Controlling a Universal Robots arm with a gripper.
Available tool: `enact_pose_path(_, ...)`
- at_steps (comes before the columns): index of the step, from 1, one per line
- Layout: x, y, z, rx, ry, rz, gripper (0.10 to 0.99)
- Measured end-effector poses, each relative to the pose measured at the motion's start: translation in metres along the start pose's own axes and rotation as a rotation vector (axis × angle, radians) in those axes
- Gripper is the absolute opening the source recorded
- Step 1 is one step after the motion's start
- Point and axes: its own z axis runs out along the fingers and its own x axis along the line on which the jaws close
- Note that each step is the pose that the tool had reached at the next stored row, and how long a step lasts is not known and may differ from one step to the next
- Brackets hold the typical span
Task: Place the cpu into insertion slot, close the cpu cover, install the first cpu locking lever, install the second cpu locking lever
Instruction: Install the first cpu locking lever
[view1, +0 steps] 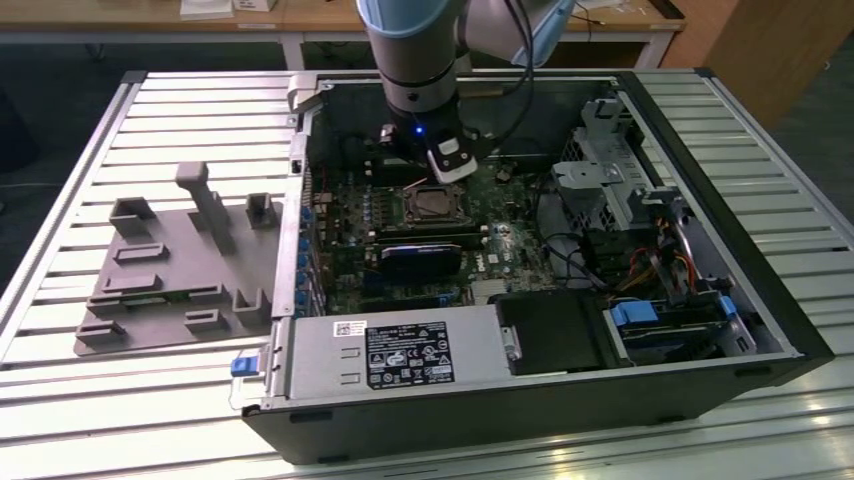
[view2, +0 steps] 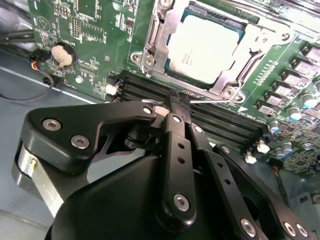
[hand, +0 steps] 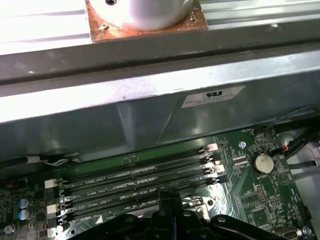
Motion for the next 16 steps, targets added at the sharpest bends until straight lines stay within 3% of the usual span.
enact_pose_path(7,0.0007,0.0010,0.0029,0.008,-0.0194,0.055,0.102)
enact_pose_path(16,0.0024,0.0051,0.0068,0.016,-0.0344,0.097,0.102)
